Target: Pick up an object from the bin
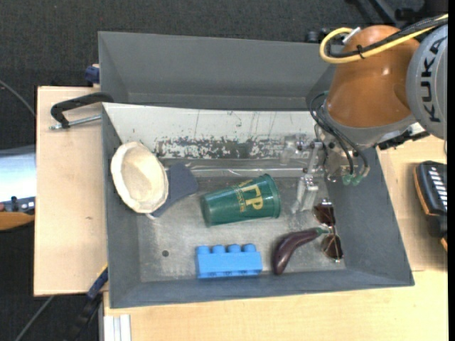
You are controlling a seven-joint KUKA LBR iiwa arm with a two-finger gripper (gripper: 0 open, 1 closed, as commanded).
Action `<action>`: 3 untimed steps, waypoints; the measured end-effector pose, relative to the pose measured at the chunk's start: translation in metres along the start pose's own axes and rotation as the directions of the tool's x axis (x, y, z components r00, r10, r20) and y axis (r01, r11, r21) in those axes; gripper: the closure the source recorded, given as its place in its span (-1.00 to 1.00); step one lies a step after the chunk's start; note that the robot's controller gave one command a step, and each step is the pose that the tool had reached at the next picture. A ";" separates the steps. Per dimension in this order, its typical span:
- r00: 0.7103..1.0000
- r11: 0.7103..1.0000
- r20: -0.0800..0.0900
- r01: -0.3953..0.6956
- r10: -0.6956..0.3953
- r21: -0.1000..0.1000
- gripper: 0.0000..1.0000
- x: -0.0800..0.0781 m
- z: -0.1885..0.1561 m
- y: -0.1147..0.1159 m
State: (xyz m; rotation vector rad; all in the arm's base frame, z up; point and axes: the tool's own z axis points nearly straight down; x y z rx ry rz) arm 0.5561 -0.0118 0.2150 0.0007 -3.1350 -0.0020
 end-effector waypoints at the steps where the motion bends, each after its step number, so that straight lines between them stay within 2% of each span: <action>1: 1.000 1.000 0.009 0.000 0.000 0.000 -1.00 -0.002 -0.005 0.000; 2: 0.997 0.997 0.009 0.075 -0.075 0.000 -1.00 -0.012 0.072 0.057; 3: 0.994 0.994 0.008 0.107 -0.107 0.000 -1.00 -0.015 0.068 0.098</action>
Offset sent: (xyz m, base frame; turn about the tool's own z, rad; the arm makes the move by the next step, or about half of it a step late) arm 0.0165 0.1069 -0.1450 -0.1416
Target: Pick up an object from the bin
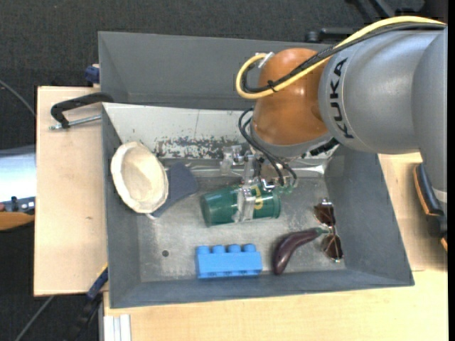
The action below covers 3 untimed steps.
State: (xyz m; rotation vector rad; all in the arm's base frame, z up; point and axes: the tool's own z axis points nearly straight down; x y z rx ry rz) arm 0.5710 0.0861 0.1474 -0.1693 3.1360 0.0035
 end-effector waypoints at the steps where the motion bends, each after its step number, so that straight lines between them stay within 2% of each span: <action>1: 0.999 0.999 0.007 -0.033 0.033 -0.001 -1.00 -0.006 0.001 -0.006; 2: 0.998 0.998 0.003 -0.063 0.063 -0.002 -1.00 -0.006 0.076 -0.028; 3: 0.996 0.996 0.008 -0.084 0.084 -0.003 1.00 -0.008 0.077 -0.030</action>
Offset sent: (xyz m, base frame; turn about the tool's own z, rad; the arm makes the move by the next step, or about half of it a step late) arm 0.0079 -0.0302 -0.0774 0.0649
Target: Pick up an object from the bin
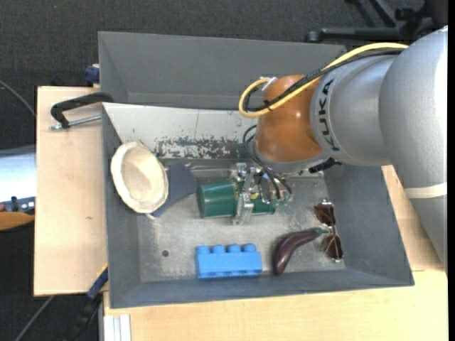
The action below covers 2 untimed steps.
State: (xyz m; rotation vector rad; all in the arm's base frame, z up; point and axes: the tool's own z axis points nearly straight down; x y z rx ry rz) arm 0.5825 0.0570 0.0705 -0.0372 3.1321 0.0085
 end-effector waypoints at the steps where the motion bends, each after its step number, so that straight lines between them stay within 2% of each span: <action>1: 1.000 1.000 0.001 -0.003 0.003 0.000 1.00 0.000 0.000 0.001; 2: 1.000 1.000 -0.003 -0.004 0.004 0.000 1.00 0.001 -0.003 0.002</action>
Offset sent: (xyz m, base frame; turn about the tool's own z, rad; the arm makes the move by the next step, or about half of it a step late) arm 0.0001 -0.0001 0.1153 0.0000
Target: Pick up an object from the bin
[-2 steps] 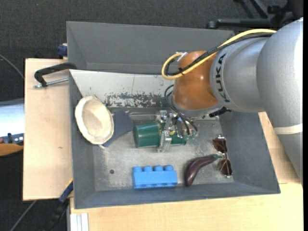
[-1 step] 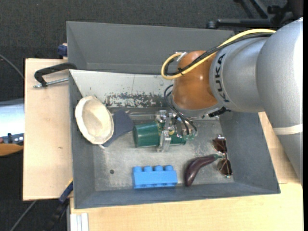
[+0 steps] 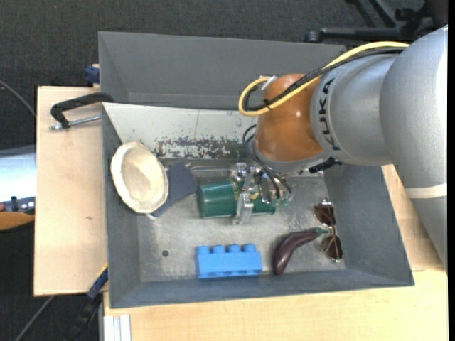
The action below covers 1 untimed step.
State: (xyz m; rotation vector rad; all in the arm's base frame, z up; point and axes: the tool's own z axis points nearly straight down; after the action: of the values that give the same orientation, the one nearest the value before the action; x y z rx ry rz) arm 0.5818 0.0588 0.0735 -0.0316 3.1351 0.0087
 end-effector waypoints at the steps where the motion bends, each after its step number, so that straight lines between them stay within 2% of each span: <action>1: 1.000 1.000 -0.005 0.000 0.000 0.000 1.00 0.002 -0.021 0.000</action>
Offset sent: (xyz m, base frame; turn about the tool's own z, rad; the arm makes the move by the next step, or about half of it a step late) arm -0.0001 0.0000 0.0379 0.0000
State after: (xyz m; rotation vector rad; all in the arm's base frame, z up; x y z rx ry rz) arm 0.5799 0.0586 0.0940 -0.0319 3.1404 0.0087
